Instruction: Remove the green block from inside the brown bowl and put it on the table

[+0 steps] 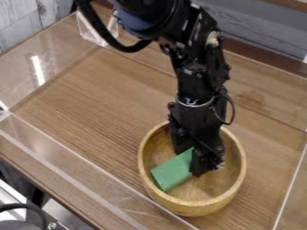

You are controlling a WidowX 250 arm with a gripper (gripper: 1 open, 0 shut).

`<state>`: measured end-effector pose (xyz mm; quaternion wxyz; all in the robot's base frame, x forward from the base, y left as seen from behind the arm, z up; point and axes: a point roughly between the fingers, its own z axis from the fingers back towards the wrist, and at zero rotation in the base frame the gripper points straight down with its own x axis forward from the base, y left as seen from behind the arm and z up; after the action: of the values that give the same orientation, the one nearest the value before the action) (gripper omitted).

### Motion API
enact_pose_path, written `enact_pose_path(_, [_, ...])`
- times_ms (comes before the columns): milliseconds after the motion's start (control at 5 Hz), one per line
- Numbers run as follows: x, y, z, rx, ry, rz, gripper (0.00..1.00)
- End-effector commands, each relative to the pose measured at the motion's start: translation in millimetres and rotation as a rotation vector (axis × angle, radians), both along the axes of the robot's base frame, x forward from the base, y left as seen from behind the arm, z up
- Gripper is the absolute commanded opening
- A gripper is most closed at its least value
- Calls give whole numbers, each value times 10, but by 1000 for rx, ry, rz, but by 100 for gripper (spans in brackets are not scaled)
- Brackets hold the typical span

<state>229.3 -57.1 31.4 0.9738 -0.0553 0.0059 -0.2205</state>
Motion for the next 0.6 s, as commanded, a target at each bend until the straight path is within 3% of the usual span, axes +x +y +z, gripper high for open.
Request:
enact_pose_path(0, [39,30,102,-5,-12,17,0])
enact_pose_path(400, [8,51,153,-5,5,28,0])
